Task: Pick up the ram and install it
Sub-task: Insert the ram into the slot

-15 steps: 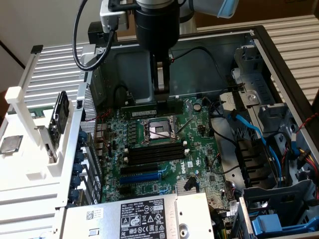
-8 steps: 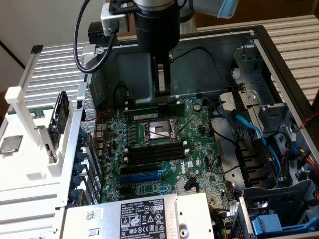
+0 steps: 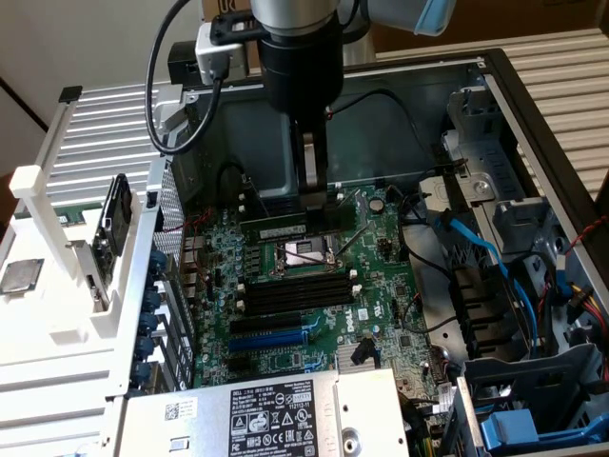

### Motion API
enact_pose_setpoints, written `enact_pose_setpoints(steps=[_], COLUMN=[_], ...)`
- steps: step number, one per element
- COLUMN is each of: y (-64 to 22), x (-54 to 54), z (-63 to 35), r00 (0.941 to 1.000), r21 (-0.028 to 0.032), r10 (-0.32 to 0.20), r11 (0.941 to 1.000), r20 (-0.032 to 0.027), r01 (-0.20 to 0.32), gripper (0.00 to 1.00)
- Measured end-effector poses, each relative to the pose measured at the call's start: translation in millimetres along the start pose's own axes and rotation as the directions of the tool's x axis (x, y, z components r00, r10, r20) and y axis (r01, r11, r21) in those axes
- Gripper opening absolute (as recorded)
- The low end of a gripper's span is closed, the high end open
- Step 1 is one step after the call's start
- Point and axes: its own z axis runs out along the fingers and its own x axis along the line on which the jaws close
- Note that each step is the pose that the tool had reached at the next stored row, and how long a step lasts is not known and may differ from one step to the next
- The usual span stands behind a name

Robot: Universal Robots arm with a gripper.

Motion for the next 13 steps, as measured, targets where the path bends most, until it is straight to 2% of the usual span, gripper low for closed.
enact_pose_setpoints(steps=[4, 13], y=[1.6, 7.9], x=[-1.5, -5.0], z=[3.7, 14.6], r00=[1.0, 0.9998], r21=[0.0032, 0.0102], r10=[0.0, 0.0], r11=[1.0, 0.9999], r20=[-0.0092, -0.0186], r01=[0.0, 0.0], gripper=[0.12, 0.12])
